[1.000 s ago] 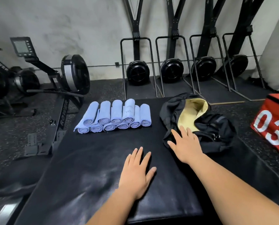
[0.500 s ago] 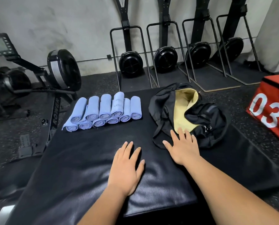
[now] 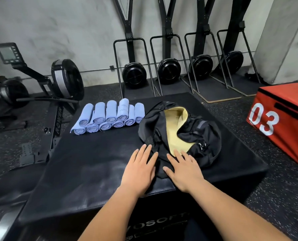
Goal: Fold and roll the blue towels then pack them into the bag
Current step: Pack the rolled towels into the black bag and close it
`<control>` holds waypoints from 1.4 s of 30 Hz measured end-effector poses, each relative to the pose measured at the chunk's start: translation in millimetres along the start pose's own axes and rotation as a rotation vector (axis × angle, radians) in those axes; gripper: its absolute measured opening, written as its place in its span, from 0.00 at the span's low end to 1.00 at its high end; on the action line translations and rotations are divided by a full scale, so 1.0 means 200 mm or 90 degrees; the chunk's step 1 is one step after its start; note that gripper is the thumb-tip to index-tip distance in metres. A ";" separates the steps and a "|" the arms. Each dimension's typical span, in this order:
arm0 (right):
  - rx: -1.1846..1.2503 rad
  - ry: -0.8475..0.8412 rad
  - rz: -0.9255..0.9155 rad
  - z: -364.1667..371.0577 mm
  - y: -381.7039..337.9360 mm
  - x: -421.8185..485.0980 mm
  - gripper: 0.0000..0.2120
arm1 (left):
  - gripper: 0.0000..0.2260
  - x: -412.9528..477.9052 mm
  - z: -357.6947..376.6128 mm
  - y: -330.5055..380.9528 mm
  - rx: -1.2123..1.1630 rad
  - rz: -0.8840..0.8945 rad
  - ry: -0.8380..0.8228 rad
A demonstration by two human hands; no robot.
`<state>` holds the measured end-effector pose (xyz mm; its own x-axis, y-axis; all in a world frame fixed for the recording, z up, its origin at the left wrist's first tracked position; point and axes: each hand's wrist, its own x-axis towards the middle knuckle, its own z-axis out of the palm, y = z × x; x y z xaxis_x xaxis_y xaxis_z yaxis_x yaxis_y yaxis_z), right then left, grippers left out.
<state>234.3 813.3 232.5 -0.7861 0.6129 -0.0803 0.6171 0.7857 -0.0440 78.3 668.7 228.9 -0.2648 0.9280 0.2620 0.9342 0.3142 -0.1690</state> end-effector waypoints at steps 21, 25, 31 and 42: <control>0.162 0.169 -0.210 -0.18 -0.15 -0.34 0.05 | 0.21 -0.32 -0.40 -0.24 0.170 0.079 -0.040; 0.134 0.149 -0.197 -0.16 -0.18 -0.25 0.07 | 0.21 -0.42 -0.48 -0.29 0.184 0.009 -0.088; -0.021 0.113 -0.285 -0.16 -0.25 -0.18 0.08 | 0.11 -0.47 -0.53 -0.36 0.219 -0.002 -0.212; -0.273 0.156 -0.160 -0.26 -0.16 -0.13 0.24 | 0.45 -0.27 -0.62 -0.48 0.316 -0.034 -0.251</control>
<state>232.9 775.7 288.8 -0.9244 0.3628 0.1174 0.3793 0.8431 0.3813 32.5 564.3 349.2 -0.4640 0.8829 -0.0716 0.7204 0.3291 -0.6106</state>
